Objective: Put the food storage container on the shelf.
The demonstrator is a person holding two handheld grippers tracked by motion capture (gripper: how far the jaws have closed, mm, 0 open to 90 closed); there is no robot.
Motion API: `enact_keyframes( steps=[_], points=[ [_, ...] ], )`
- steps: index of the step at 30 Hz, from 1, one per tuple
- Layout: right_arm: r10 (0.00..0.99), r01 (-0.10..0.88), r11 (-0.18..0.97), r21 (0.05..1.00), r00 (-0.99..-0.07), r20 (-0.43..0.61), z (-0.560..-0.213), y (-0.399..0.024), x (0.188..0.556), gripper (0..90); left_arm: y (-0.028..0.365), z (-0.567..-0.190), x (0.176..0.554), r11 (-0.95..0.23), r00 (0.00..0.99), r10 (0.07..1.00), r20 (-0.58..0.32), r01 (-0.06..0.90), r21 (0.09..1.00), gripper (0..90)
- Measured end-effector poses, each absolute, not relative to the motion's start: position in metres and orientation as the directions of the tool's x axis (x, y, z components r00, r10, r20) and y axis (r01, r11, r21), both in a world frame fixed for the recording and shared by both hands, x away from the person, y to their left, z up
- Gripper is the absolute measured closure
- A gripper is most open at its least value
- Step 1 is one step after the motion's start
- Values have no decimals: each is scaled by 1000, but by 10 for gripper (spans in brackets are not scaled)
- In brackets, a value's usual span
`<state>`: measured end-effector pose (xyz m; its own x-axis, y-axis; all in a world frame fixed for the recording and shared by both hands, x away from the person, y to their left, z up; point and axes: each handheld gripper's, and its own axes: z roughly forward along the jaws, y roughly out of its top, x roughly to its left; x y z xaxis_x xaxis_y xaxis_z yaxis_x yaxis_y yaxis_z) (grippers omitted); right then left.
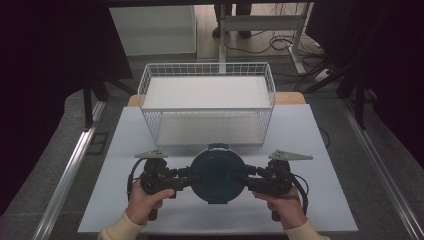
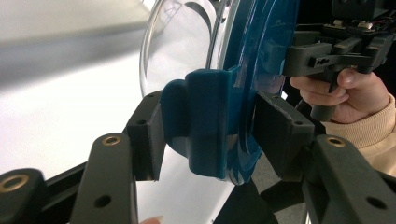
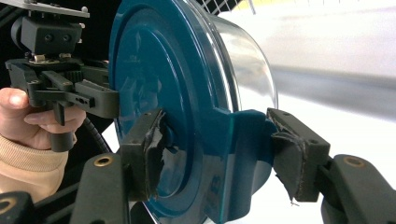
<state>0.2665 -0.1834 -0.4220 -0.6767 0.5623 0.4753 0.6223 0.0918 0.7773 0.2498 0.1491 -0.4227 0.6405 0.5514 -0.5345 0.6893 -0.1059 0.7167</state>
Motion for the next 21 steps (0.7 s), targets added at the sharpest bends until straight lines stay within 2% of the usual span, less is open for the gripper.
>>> enact_keyframes(
  steps=[21],
  points=[
    [554, 533, 107, 840, -733, 394, -358, -176, 288, 393, 157, -360, 269, -115, 694, 559, -454, 607, 786, 464]
  ],
)
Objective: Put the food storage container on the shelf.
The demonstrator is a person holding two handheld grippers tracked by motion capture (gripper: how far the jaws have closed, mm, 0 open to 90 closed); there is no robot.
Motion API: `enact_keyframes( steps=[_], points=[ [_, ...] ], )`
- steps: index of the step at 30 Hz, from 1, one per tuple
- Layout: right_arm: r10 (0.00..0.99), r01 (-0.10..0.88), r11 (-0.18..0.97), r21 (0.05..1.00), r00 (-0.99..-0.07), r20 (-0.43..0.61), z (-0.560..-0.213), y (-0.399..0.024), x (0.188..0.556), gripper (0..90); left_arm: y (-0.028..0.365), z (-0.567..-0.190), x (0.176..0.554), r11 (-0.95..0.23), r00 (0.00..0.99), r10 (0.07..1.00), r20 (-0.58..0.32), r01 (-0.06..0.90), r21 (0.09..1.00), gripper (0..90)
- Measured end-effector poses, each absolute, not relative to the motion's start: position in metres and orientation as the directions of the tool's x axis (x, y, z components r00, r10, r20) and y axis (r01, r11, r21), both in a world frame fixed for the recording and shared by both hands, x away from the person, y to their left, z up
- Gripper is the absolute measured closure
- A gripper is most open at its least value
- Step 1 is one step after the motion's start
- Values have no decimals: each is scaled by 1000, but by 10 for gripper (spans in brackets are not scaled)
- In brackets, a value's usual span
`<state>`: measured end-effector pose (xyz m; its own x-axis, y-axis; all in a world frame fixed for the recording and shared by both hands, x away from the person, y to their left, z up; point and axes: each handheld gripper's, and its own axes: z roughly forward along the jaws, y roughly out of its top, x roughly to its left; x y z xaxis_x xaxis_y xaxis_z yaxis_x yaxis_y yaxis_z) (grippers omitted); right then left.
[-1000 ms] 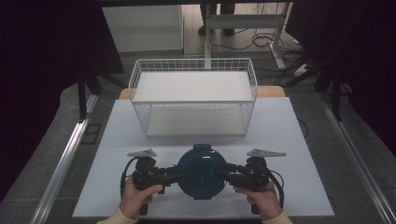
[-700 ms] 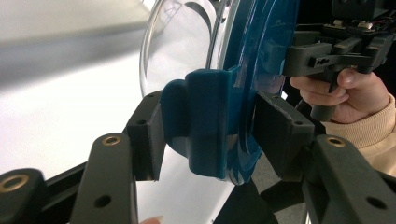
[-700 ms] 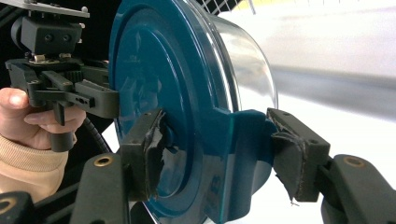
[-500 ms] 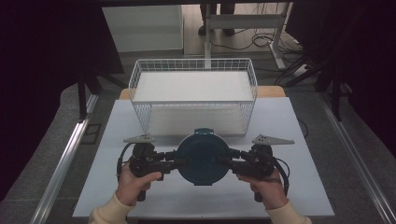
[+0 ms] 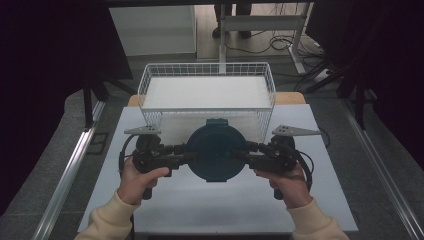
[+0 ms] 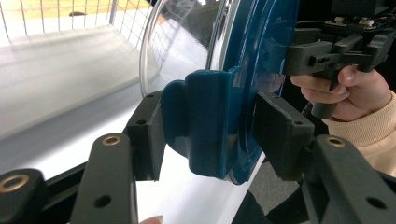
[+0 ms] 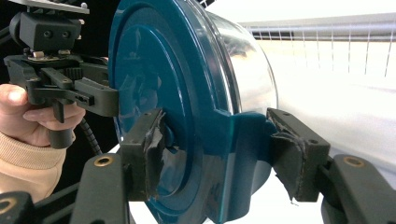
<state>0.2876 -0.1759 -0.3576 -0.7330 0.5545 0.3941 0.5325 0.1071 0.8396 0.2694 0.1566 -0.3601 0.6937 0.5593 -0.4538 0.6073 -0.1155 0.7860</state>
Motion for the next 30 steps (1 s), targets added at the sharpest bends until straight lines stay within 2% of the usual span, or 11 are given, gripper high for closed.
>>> enact_keyframes(
  steps=[20, 30],
  points=[
    [556, 516, 105, 850, -739, 380, -326, -170, 323, 393, 162, -331, 306, -110, 697, 556, -453, 602, 791, 464],
    [552, 520, 101, 848, -739, 387, -321, -168, 338, 394, 164, -324, 318, -114, 695, 561, -450, 603, 790, 464]
  ],
)
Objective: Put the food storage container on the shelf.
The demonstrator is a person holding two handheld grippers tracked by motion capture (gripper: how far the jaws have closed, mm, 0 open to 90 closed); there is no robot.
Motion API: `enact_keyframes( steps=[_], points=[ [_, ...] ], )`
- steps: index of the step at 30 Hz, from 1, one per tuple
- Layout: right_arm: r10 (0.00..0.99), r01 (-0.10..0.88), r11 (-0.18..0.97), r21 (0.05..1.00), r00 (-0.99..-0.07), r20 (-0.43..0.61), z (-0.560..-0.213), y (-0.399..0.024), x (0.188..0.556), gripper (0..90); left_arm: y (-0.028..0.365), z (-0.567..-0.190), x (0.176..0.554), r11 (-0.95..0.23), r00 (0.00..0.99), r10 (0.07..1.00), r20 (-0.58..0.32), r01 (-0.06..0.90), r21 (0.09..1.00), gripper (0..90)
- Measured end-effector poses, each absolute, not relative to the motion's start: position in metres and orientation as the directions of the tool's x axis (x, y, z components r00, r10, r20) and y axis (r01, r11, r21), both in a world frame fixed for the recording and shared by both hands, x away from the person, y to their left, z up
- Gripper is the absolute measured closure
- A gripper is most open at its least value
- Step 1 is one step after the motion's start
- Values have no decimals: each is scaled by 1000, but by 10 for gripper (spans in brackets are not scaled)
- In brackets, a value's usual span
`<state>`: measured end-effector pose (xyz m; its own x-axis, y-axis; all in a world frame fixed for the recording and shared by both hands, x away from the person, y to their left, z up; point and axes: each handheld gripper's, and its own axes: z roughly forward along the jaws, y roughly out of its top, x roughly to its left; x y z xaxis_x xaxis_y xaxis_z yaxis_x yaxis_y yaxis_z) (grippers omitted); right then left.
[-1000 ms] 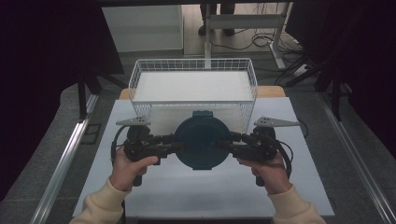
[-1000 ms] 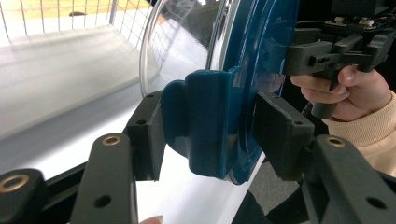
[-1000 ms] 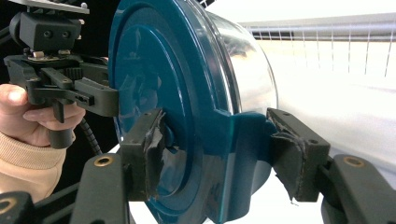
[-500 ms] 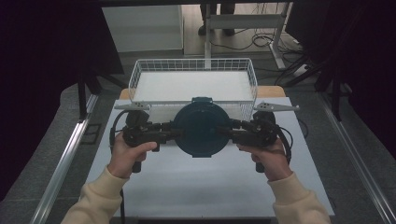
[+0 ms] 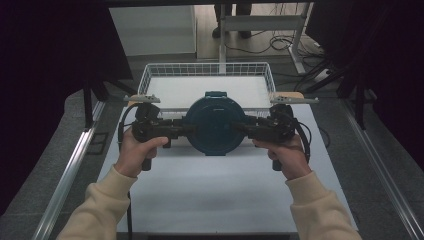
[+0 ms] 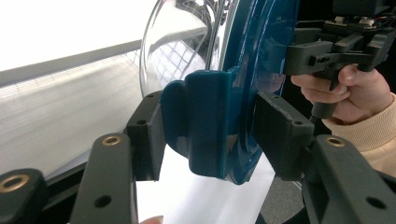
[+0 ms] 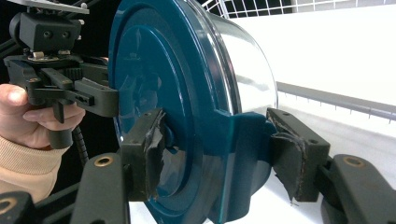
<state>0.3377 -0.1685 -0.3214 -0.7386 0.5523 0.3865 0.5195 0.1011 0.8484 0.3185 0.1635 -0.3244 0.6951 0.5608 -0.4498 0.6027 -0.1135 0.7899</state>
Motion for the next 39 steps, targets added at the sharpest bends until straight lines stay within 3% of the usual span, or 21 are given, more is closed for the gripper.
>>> enact_keyframes(
  steps=[20, 39],
  points=[
    [543, 507, 124, 853, -754, 369, -292, -156, 371, 394, 177, -298, 347, -104, 697, 567, -438, 588, 802, 466],
    [545, 525, 111, 844, -742, 390, -267, -141, 417, 394, 193, -278, 396, -89, 696, 545, -467, 602, 793, 475]
  ],
)
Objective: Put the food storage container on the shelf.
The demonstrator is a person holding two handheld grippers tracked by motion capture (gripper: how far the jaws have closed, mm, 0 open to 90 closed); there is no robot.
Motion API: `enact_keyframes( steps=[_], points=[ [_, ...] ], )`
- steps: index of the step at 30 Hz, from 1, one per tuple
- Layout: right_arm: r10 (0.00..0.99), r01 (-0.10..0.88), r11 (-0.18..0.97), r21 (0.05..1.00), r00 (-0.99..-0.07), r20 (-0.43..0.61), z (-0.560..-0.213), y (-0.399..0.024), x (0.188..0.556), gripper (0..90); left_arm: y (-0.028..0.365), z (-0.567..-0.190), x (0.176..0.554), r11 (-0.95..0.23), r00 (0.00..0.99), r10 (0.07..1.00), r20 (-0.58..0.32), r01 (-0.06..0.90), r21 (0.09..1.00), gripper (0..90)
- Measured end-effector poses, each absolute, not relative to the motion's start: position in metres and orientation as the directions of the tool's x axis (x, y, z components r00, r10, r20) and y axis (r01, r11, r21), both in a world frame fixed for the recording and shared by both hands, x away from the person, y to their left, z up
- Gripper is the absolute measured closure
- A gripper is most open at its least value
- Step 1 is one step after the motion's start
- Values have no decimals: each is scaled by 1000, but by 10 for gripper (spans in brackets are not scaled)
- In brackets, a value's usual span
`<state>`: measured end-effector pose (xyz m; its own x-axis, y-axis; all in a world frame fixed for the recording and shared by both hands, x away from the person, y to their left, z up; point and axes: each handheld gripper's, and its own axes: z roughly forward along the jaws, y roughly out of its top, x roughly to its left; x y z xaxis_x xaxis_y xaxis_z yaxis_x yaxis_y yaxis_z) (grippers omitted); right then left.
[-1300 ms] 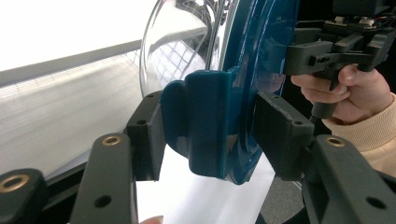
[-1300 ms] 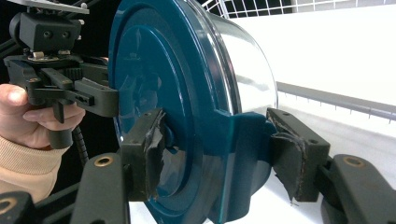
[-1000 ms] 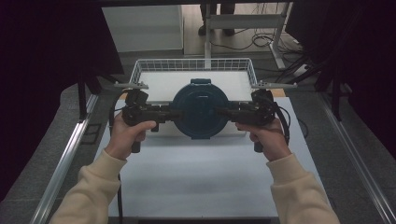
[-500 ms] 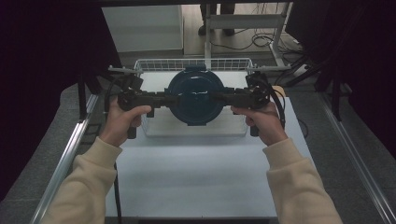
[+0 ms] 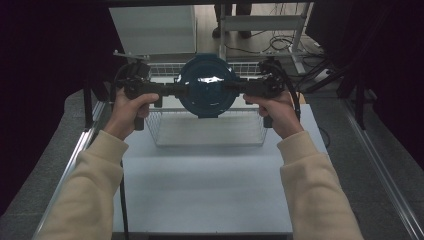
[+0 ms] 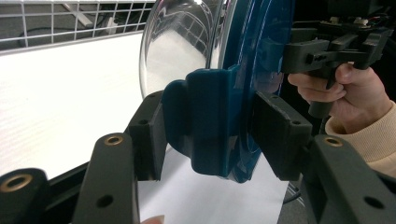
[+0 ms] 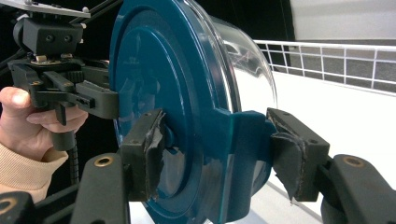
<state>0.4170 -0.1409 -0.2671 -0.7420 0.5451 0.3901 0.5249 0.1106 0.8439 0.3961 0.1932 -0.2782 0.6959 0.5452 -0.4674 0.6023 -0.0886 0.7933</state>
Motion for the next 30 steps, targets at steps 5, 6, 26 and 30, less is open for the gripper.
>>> enact_keyframes(
  steps=[5, 6, 26, 30],
  points=[
    [551, 544, 106, 832, -729, 407, -266, -142, 428, 394, 192, -277, 409, -88, 687, 543, -483, 619, 781, 475],
    [551, 545, 103, 832, -728, 408, -266, -142, 431, 393, 192, -277, 412, -85, 683, 543, -489, 624, 777, 475],
    [590, 693, 38, 720, -597, 543, -302, -141, 479, 389, 191, -315, 465, -39, 591, 531, -607, 733, 680, 454],
    [593, 737, -13, 676, -539, 599, -305, -141, 487, 385, 192, -320, 475, 21, 536, 517, -667, 771, 636, 441]
  ],
)
